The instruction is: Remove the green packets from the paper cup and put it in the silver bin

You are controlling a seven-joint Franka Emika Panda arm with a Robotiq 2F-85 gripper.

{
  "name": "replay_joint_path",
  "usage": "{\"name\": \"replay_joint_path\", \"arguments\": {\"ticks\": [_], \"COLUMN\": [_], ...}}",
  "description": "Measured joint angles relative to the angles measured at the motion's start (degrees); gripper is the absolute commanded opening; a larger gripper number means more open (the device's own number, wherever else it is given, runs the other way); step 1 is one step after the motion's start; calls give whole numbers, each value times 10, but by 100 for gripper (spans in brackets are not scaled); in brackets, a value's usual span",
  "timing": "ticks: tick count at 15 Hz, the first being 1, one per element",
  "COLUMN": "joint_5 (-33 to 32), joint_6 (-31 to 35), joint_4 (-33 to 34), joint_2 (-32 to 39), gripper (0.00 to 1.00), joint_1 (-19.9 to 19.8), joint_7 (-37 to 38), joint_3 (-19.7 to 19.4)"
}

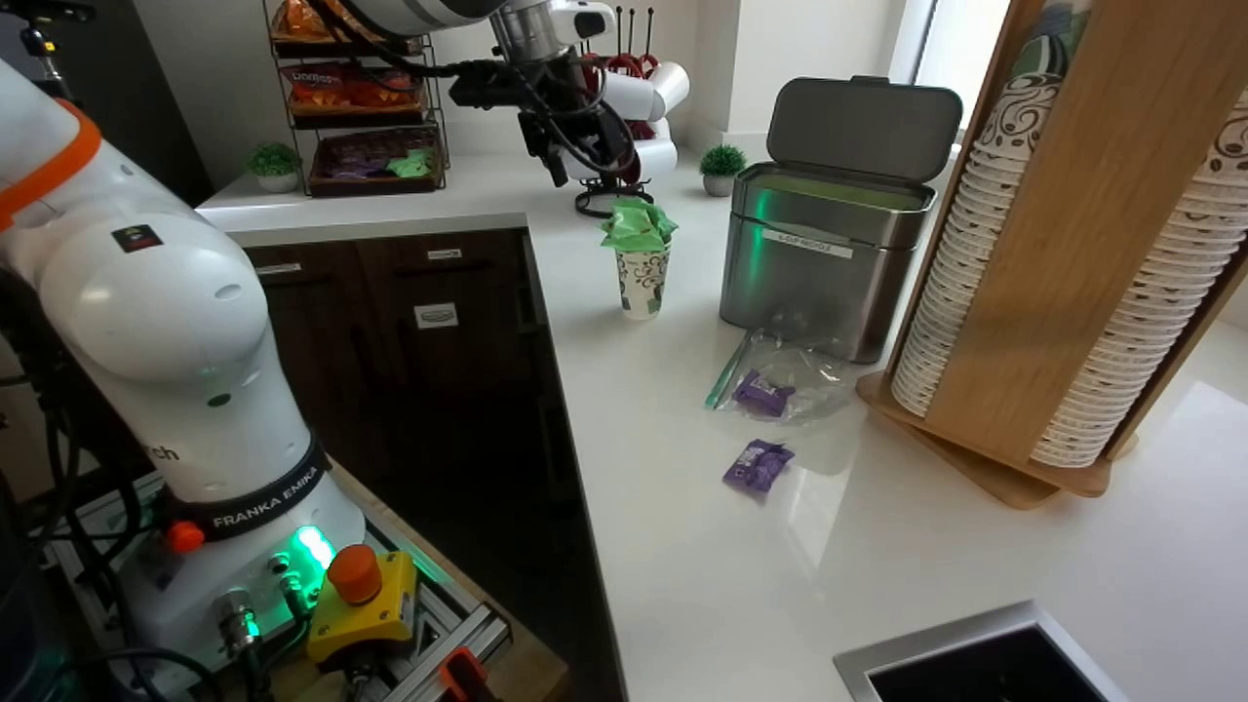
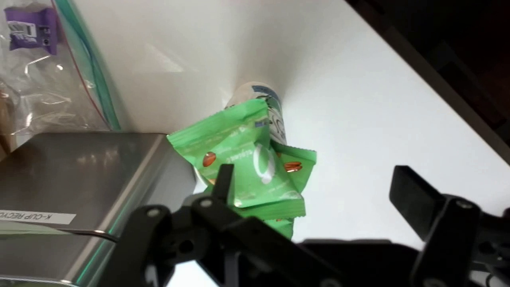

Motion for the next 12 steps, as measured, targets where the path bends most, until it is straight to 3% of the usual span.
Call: {"name": "replay_joint_path", "arguments": {"ticks": [4, 12], "joint_5": [-49, -54], "joint_6": [5, 5], "joint_4": [0, 0], "joint_2": [0, 0], "gripper": [100, 100], "joint_1": [-15, -16], "joint_7": [41, 49], "joint_3": [20, 23]}}
